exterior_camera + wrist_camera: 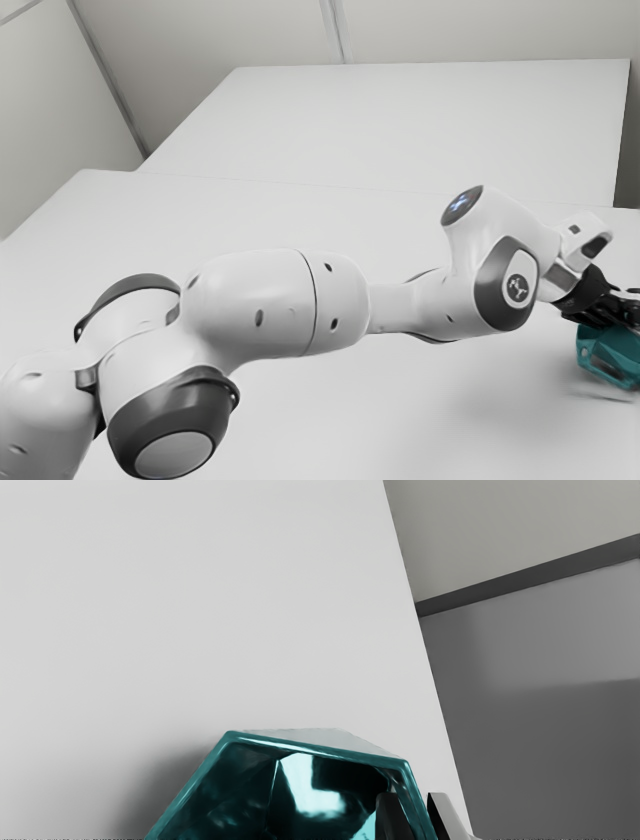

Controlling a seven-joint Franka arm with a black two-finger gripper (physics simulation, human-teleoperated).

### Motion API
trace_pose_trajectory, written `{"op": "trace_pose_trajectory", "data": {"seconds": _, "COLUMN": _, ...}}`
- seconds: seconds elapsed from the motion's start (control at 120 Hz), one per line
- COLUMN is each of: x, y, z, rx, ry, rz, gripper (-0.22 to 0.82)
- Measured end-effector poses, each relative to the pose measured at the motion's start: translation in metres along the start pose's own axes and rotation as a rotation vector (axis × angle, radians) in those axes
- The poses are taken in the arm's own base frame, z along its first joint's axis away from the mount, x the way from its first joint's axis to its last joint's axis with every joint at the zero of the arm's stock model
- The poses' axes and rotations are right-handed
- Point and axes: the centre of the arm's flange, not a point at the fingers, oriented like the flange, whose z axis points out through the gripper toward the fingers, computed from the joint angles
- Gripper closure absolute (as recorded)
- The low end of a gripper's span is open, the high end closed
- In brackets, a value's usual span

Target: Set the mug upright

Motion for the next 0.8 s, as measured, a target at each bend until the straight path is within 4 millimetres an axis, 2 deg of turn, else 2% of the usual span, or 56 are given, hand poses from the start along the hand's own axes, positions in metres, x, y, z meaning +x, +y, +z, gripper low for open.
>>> {"op": "trace_pose_trajectory", "data": {"seconds": 0.133, "x": -0.003, "y": 0.015, "z": -0.006, "rx": -0.002, "ry": 0.002, "rz": 0.024, "gripper": 0.74}}
{"op": "trace_pose_trajectory", "data": {"seconds": 0.217, "x": -0.001, "y": 0.030, "z": -0.019, "rx": -0.003, "ry": 0.009, "rz": 0.052, "gripper": 0.74}}
{"op": "trace_pose_trajectory", "data": {"seconds": 0.267, "x": 0.004, "y": 0.038, "z": -0.037, "rx": -0.001, "ry": 0.020, "rz": 0.069, "gripper": 0.75}}
{"op": "trace_pose_trajectory", "data": {"seconds": 0.35, "x": 0.014, "y": 0.030, "z": -0.067, "rx": 0.027, "ry": 0.034, "rz": 0.080, "gripper": 0.75}}
{"op": "trace_pose_trajectory", "data": {"seconds": 0.417, "x": 0.026, "y": 0.012, "z": -0.090, "rx": 0.071, "ry": 0.053, "rz": 0.083, "gripper": 0.75}}
{"op": "trace_pose_trajectory", "data": {"seconds": 0.492, "x": 0.042, "y": -0.018, "z": -0.118, "rx": 0.126, "ry": 0.075, "rz": 0.073, "gripper": 0.76}}
{"op": "trace_pose_trajectory", "data": {"seconds": 0.667, "x": 0.064, "y": -0.070, "z": -0.154, "rx": 0.226, "ry": 0.100, "rz": 0.051, "gripper": 0.76}}
{"op": "trace_pose_trajectory", "data": {"seconds": 0.8, "x": 0.083, "y": -0.129, "z": -0.197, "rx": 0.283, "ry": 0.120, "rz": -0.025, "gripper": 0.76}}
